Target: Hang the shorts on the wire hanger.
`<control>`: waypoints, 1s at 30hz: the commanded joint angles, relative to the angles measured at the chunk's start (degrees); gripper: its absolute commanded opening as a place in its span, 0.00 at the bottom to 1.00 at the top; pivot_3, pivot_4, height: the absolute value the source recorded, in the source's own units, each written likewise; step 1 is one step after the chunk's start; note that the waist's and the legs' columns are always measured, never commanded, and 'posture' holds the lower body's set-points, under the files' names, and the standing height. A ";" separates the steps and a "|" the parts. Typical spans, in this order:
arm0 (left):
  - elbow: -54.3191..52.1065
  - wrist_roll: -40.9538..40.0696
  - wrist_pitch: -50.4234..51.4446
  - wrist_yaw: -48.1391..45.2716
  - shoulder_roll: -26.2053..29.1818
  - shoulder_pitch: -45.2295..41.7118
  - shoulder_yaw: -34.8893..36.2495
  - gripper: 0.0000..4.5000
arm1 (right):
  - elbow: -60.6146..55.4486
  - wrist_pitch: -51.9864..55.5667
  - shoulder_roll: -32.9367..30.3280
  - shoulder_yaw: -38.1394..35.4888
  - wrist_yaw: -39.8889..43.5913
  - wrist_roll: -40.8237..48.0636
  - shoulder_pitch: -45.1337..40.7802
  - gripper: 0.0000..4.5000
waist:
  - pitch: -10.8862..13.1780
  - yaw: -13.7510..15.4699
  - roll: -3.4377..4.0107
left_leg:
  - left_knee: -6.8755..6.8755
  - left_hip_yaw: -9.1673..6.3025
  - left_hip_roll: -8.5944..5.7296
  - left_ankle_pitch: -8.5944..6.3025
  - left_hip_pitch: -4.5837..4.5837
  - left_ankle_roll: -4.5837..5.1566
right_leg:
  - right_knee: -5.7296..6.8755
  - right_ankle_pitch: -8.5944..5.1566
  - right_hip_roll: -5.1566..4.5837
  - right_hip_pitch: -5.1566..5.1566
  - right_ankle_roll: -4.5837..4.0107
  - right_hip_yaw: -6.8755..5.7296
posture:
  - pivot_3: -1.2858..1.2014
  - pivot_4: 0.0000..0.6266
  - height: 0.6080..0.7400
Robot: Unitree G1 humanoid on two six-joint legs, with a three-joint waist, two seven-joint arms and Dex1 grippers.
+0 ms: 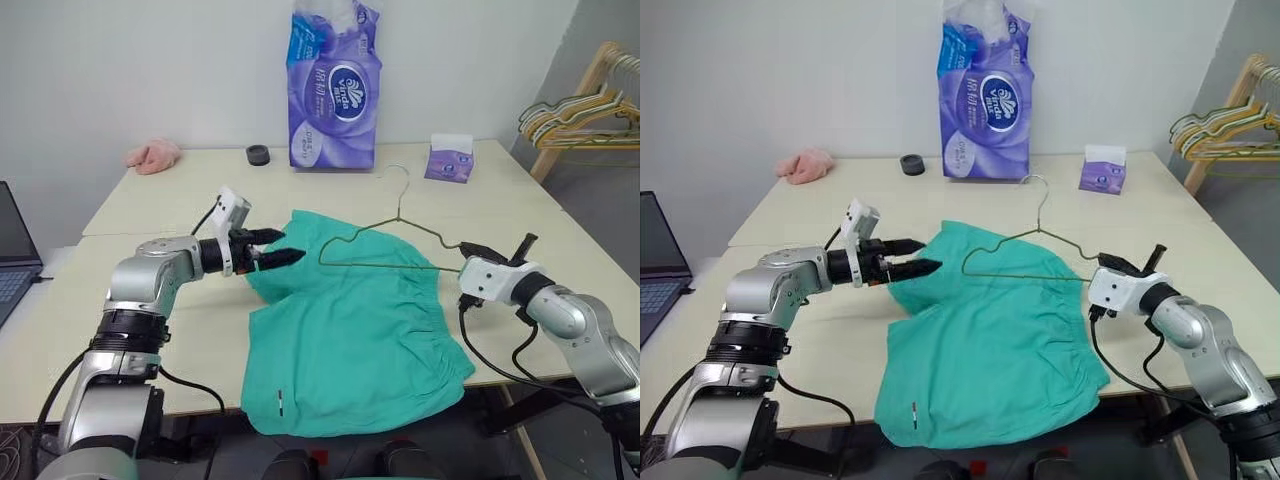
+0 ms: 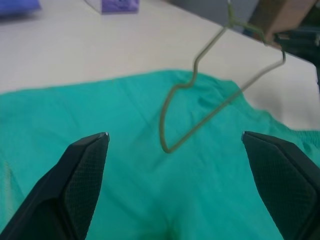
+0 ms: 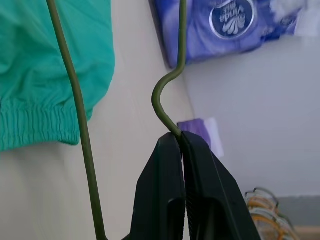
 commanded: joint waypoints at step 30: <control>-7.53 2.41 -0.90 -10.64 0.05 6.45 -8.31 0.61 | -2.91 -14.94 4.20 0.41 3.06 -0.92 -3.29 0.00 | 0.01 -0.19 -0.02 | 0.12 0.03 -0.03 0.01 0.04 0.01 | 0.35 -0.05 0.03 -0.04 -0.06 0.02 | 0.47 0.05 1.00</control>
